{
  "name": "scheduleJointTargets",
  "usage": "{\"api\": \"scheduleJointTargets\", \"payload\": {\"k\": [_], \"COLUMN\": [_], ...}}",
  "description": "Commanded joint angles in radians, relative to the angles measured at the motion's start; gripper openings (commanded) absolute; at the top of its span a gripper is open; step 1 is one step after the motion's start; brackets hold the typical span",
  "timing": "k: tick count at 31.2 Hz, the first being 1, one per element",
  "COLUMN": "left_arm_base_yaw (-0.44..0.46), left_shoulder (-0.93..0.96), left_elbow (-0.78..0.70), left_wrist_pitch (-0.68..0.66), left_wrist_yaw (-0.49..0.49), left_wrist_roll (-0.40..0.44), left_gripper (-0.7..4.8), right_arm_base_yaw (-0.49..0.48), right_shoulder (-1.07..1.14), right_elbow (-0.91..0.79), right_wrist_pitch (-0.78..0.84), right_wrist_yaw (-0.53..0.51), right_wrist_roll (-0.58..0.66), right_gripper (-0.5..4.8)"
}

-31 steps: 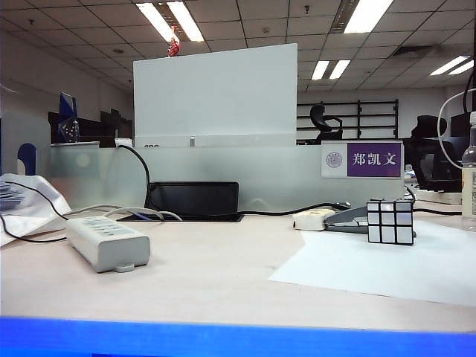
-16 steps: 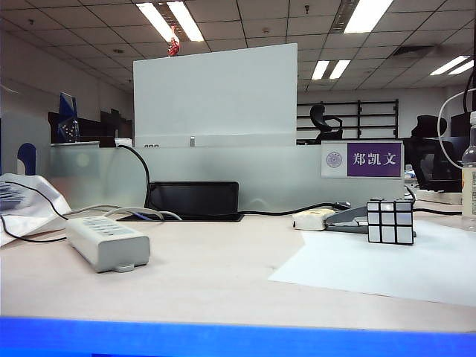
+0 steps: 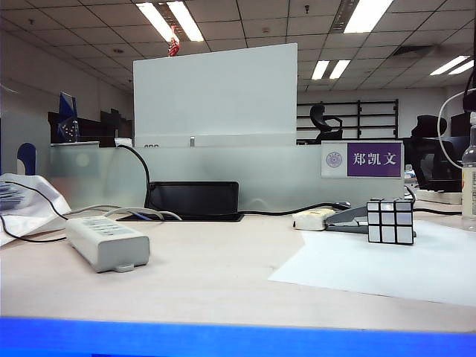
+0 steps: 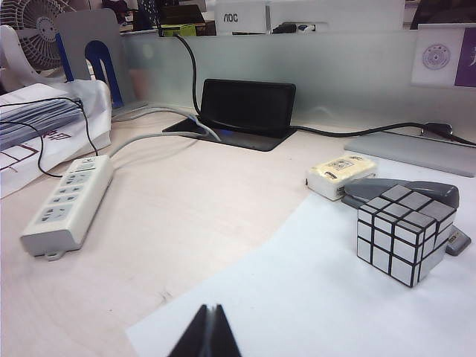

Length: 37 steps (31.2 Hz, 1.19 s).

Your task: Press the button on the power strip.

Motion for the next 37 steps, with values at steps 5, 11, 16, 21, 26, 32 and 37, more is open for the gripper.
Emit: {"api": "scheduleJointTargets", "payload": {"k": [5, 11, 16, 21, 26, 32, 37], "left_arm_base_yaw": [0.0, 0.0, 0.0, 0.0, 0.0, 0.0, 0.0], "left_shoulder": [-0.001, -0.001, -0.001, -0.001, -0.001, -0.001, -0.001], "left_elbow": [0.001, 0.001, 0.001, 0.001, 0.001, 0.001, 0.001], "left_wrist_pitch": [0.025, 0.028, 0.028, 0.027, 0.027, 0.027, 0.027], "left_wrist_yaw": [0.014, 0.014, 0.014, 0.014, 0.014, 0.014, 0.014], "left_wrist_roll": [-0.001, -0.018, -0.02, -0.021, -0.032, -0.039, -0.042], "left_gripper": [-0.05, -0.05, -0.05, -0.05, -0.05, -0.05, -0.05], "right_arm_base_yaw": [-0.001, -0.04, -0.119, -0.241, -0.374, -0.534, -0.616], "right_shoulder": [0.006, 0.064, 0.141, 0.218, 0.241, 0.182, 0.113], "right_elbow": [-0.011, -0.031, -0.031, -0.031, -0.031, -0.031, -0.031], "right_wrist_pitch": [0.052, 0.11, 0.273, 0.35, 0.32, 0.312, 0.312], "right_wrist_yaw": [0.04, 0.116, 0.119, 0.124, 0.104, 0.082, -0.073], "right_wrist_roll": [-0.049, -0.071, -0.071, -0.064, 0.041, 0.075, 0.092], "right_gripper": [0.0, 0.0, 0.0, 0.0, 0.0, 0.0, 0.0]}}
